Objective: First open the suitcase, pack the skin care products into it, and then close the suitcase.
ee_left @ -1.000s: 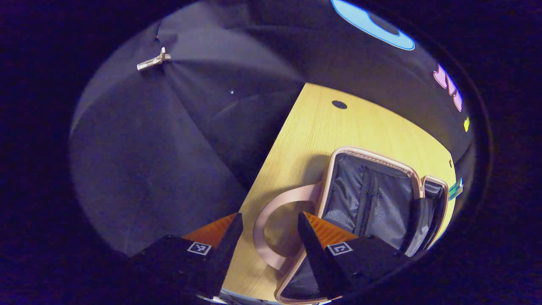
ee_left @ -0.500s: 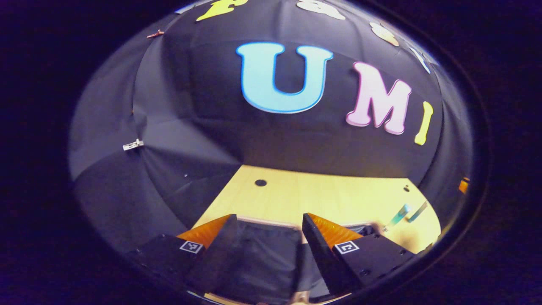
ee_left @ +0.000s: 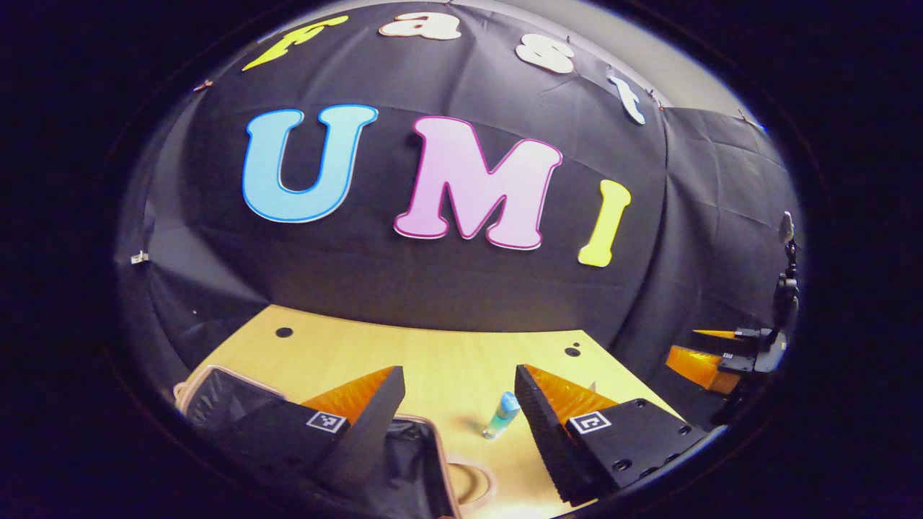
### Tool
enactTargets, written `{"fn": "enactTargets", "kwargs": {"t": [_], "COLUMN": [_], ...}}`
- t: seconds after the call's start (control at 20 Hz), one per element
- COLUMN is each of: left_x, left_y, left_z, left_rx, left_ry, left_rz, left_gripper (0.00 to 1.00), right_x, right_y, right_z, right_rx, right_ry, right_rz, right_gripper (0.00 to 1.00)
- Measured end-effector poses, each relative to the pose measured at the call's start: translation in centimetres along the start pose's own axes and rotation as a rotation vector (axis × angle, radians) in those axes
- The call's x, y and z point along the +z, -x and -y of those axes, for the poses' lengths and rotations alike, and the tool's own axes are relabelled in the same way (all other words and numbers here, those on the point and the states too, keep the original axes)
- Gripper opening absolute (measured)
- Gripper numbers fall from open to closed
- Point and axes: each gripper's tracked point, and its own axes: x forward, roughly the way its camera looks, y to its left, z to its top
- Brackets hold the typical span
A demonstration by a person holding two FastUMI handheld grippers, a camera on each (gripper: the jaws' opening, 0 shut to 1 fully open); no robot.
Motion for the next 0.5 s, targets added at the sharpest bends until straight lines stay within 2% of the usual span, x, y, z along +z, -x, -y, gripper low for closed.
{"fn": "enactTargets", "kwargs": {"t": [0.3, 0.5], "left_x": [-9.5, -14.3], "left_y": [-6.9, -10.5], "left_z": [4.4, 4.8], "left_rx": [-0.047, -0.021], "left_ry": [0.017, 0.039], "left_rz": [-0.177, -0.291], "left_gripper": [0.97, 0.97], "right_x": [-3.3, -6.0], "right_y": [-1.8, -3.9], "right_z": [-0.3, 0.0], "right_rx": [0.034, 0.049], "right_ry": [0.0, 0.042], "right_rz": [-0.056, -0.109], "right_gripper": [0.96, 0.97]}}
